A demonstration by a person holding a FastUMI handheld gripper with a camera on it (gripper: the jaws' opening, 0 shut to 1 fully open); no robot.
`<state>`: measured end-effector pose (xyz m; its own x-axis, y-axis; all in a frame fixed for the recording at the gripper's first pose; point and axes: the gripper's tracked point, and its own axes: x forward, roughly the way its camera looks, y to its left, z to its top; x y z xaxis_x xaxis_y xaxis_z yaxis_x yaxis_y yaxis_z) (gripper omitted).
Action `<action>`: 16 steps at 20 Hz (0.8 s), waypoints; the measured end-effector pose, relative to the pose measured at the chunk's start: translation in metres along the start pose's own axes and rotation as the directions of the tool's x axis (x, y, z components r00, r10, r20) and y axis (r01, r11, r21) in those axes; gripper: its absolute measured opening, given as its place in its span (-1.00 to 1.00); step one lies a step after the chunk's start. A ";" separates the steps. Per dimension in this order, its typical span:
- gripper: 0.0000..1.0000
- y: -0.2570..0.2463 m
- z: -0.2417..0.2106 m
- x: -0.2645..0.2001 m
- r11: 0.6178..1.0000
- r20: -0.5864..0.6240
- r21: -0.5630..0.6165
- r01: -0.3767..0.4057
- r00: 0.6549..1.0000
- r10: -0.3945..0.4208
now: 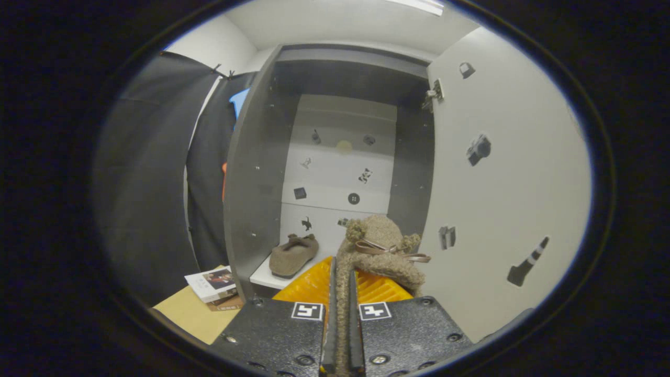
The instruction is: Open the shoe cabinet door, grab the shoes and put them into the shoe cabinet, then close the shoe cabinet door.
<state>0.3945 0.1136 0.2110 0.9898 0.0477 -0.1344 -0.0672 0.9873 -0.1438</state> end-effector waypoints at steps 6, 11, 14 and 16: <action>-0.76 -0.009 -0.022 0.093 0.998 -0.054 -0.054 0.029 0.998 -0.032; -0.76 0.004 -0.046 0.156 0.991 -0.111 -0.130 -0.010 0.994 -0.005; -0.74 -0.001 -0.053 0.192 0.979 -0.117 -0.206 0.008 0.993 -0.033; -0.74 -0.005 -0.053 0.215 0.970 -0.121 -0.243 0.017 0.992 -0.048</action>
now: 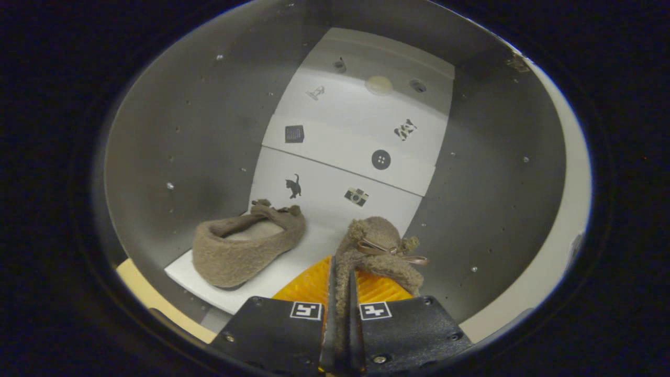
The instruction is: Open the shoe cabinet door, grab the shoes and put them into the shoe cabinet, then close the shoe cabinet door.
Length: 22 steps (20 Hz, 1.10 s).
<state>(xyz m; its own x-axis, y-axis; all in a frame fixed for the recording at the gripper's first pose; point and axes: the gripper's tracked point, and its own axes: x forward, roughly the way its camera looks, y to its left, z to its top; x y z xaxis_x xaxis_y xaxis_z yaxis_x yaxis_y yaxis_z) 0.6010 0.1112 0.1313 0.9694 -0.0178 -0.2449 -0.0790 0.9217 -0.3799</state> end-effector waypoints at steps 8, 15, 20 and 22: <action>-0.70 -0.017 0.000 0.066 0.999 -0.042 0.032 -0.003 0.999 0.005; -0.11 0.009 -0.003 0.065 0.987 -0.064 0.124 -0.103 0.992 0.112; 0.40 0.003 -0.011 0.050 0.983 -0.085 0.166 -0.084 0.991 0.099; 0.58 0.008 -0.007 0.044 0.969 -0.055 0.208 -0.132 0.988 0.146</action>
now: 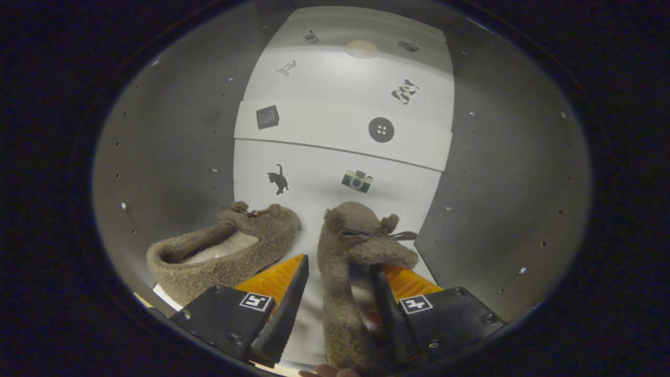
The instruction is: Open the shoe cabinet door, grab the shoes and put them into the shoe cabinet, then close the shoe cabinet door.
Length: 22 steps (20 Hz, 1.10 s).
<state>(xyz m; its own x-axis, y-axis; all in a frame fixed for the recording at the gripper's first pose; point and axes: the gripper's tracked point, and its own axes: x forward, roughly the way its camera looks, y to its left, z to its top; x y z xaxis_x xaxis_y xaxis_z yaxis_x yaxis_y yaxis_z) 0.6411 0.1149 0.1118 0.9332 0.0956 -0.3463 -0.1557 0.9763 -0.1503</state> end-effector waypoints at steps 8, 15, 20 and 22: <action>1.00 0.031 -0.031 0.006 0.989 -0.252 -0.130 -0.066 0.967 0.031; 1.00 0.031 -0.035 -0.003 0.992 -0.271 -0.080 -0.095 0.960 0.070; 1.00 0.033 -0.016 -0.026 0.993 -0.195 -0.056 -0.103 0.977 0.090; 1.00 0.034 -0.014 -0.041 0.994 -0.195 -0.043 -0.098 0.977 0.088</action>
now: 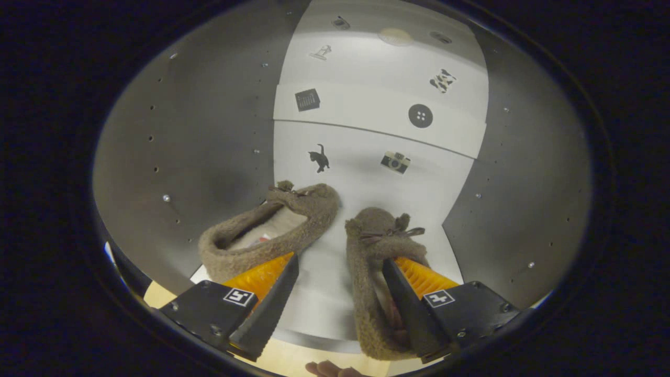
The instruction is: Open the shoe cabinet door, grab the shoes and put them into the shoe cabinet, then close the shoe cabinet door.
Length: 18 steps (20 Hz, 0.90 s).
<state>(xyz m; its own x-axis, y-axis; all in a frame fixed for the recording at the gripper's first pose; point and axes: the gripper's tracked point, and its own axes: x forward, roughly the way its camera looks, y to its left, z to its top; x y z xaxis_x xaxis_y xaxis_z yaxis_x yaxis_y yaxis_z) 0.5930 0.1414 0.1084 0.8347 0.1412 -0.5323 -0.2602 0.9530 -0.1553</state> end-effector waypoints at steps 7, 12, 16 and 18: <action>1.00 0.016 -0.003 -0.115 0.986 0.193 0.166 0.011 0.980 -0.043; 1.00 0.030 -0.047 -0.213 0.994 0.319 0.071 0.085 0.942 -0.104; 1.00 0.009 -0.081 -0.309 0.973 0.404 0.141 0.183 0.886 -0.226; 1.00 -0.007 -0.090 -0.357 0.964 0.452 0.131 0.232 0.852 -0.266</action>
<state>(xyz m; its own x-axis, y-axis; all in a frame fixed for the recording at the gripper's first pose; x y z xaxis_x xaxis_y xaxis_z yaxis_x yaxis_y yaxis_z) 0.2536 0.0600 0.2248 0.9993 -0.0124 -0.0360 0.0064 0.9865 -0.1639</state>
